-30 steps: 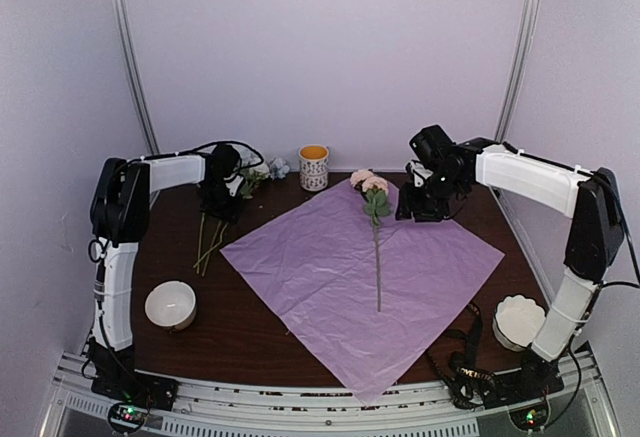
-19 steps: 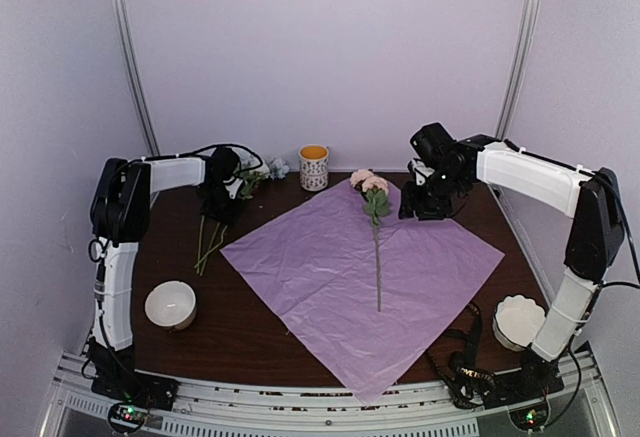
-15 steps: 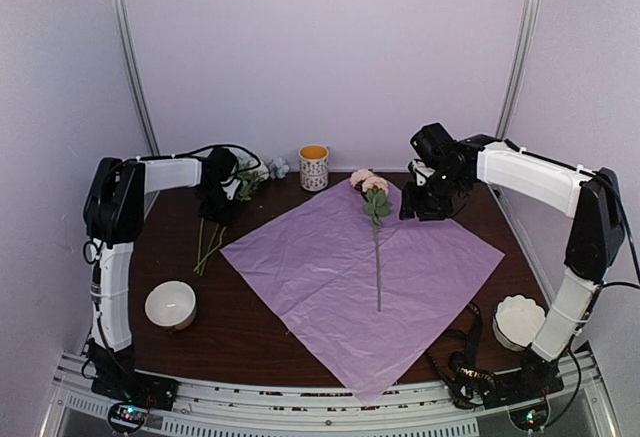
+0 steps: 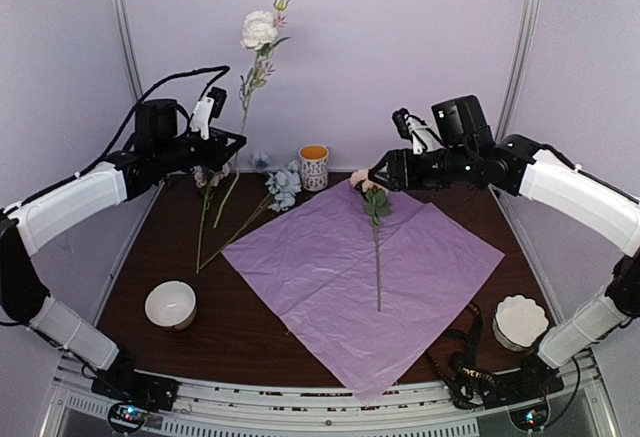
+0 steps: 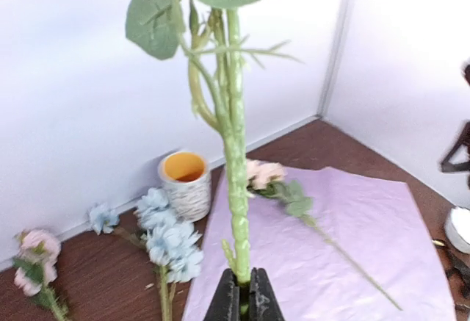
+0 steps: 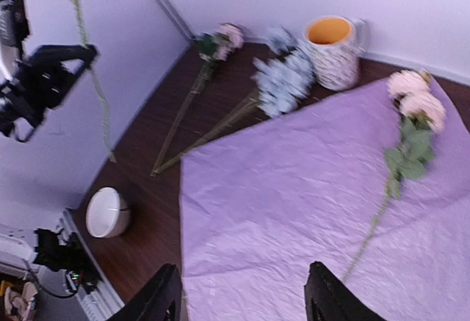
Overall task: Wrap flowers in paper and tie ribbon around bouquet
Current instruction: Pass from the left arm to the right
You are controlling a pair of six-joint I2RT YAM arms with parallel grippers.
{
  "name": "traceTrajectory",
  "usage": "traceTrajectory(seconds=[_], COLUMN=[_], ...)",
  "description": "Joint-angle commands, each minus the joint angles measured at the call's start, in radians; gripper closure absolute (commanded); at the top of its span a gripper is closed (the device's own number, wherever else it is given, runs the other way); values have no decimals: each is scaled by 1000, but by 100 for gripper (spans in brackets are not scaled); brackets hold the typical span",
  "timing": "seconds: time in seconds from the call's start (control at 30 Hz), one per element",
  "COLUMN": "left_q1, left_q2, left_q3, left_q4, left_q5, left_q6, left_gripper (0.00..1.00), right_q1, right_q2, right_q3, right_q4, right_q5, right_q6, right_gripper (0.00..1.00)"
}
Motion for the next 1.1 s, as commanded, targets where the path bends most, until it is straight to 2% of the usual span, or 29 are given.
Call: traceTrajectory(seconds=[0.0, 0.13, 0.3, 0.37, 0.47, 0.5, 0.63, 0.77, 0.9, 1.07], left_q1=[-172, -255, -311, -327, -335, -339, -342, -341, -342, -342], left_q2=[-77, -108, -82, -66, -54, -49, -22, -29, -23, 7], left_q3=[-145, -202, -212, -213, -221, -221, -199, -227, -218, -210], left_q4=[326, 504, 558, 567, 588, 586, 560, 676, 699, 742], left_q5=[169, 188, 213, 217, 223, 223, 234, 246, 245, 271], left_q6=[36, -55, -115, -134, -157, -157, -173, -231, -265, -304], left_gripper=[100, 100, 100, 100, 100, 100, 100, 100, 100, 100], right_q1=[85, 122, 144, 145, 144, 144, 148, 148, 132, 149], right_q2=[5, 95, 191, 207, 205, 198, 186, 145, 73, -2], right_q3=[7, 118, 219, 220, 196, 185, 167, 114, 7, -80], right_q4=[387, 531, 575, 604, 636, 648, 669, 651, 723, 815], right_q5=[-193, -251, -211, -223, -208, -205, -238, -230, -268, -322], right_q6=[1, 67, 110, 143, 177, 182, 168, 122, 92, 31], right_gripper=[39, 33, 30, 39, 64, 67, 58, 56, 53, 43])
